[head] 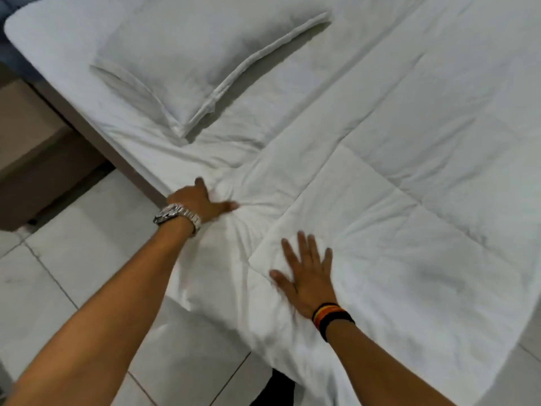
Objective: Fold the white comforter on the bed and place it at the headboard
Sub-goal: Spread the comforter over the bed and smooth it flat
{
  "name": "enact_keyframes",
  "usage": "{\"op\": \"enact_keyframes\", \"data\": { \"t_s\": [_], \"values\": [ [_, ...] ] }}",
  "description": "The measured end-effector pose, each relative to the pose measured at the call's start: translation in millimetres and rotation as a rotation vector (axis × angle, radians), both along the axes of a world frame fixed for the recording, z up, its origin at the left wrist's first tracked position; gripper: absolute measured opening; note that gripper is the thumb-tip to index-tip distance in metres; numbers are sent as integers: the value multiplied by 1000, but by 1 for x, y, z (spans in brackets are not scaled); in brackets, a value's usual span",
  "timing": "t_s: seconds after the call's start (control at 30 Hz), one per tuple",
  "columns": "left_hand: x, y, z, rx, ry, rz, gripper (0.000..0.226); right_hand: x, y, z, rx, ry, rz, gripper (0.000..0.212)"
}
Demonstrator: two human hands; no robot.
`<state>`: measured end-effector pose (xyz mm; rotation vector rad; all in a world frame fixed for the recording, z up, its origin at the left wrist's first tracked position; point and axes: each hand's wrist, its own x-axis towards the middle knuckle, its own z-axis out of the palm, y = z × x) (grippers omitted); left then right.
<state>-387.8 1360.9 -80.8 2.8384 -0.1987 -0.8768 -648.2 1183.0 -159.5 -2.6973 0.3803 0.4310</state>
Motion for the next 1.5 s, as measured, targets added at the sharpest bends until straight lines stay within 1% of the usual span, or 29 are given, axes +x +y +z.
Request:
{"op": "enact_keyframes", "data": {
  "t_s": [0.03,0.07,0.1,0.17,0.23,0.33,0.43,0.47,0.53,0.6,0.67,0.7,0.73,0.77,0.8,0.83,0.87,0.9,0.93,0.97,1.0,1.03,1.1,1.2,1.3,1.33,1.4,1.43,1.5],
  "values": [
    [-5,8,-7,-34,89,37,142,-9,4,-7,13,82,13,79],
    [-14,12,-11,-100,155,103,142,-17,6,-9,39,103,8,79],
    [-24,16,-14,-157,172,158,139,-25,8,-8,68,84,-15,78],
    [-44,19,-16,-251,113,212,128,-40,8,1,113,-3,-98,75],
    [-68,20,-11,-315,65,195,125,-67,-1,12,107,-55,-219,74],
    [-93,24,-4,-376,144,134,135,-115,-17,19,65,-17,-402,75],
    [-108,35,-2,-290,54,35,133,-161,-22,22,91,-21,-521,79],
    [-104,40,0,-271,6,39,131,-171,-21,21,83,-50,-537,79],
    [-87,52,8,-248,-22,89,139,-184,-16,18,66,-78,-539,77],
    [-75,56,11,-131,-12,69,145,-197,-10,12,52,3,-506,80],
    [-81,42,0,30,-100,-55,140,-205,-7,3,32,80,-486,89],
    [-92,25,-10,66,-204,-152,134,-209,-7,-1,17,61,-525,87],
    [-107,4,-23,38,-320,-254,124,-213,-8,-1,-6,0,-605,81],
    [-127,-20,-37,-41,-401,-346,111,-218,-12,-2,-28,-82,-721,75],
    [-148,-45,-53,-140,-426,-431,99,-227,-16,-1,-54,-160,-873,73],
    [-171,-68,-64,-237,-406,-501,93,-236,-21,1,-62,-212,-1035,76],
    [-198,-94,-74,-322,-358,-578,91,-250,-28,1,-32,-223,-1218,86],
    [-223,-116,-84,-383,-300,-663,89,-264,-36,-1,43,-217,-1409,102],
    [-248,-135,-93,-430,-272,-762,86,-276,-43,-3,172,-210,-1571,120],
    [-270,-152,-101,-465,-263,-861,81,-285,-50,-5,316,-213,-1671,135],
    [-287,-166,-106,-493,-258,-946,77,-289,-54,-4,410,-227,-1705,142],
    [-302,-177,-109,-501,-243,-1004,75,-291,-55,-2,442,-243,-1716,141],
    [-323,-189,-114,-489,-218,-1043,72,-291,-54,5,468,-284,-1736,126],
    [-339,-183,-116,-485,-151,-1038,73,-284,-48,19,647,-338,-1742,82],
    [-348,-170,-102,-522,-109,-1024,72,-290,-47,53,858,-505,-1679,41],
    [-352,-166,-94,-549,-102,-1004,71,-300,-43,66,892,-555,-1650,34],
    [-368,-157,-72,-618,-105,-984,70,-328,-25,88,943,-642,-1632,32],
    [-379,-148,-64,-629,-102,-1000,70,-344,-10,93,966,-649,-1652,33],
    [-402,-124,-59,-580,-70,-1061,71,-370,14,86,993,-566,-1692,40]
  ]
}}
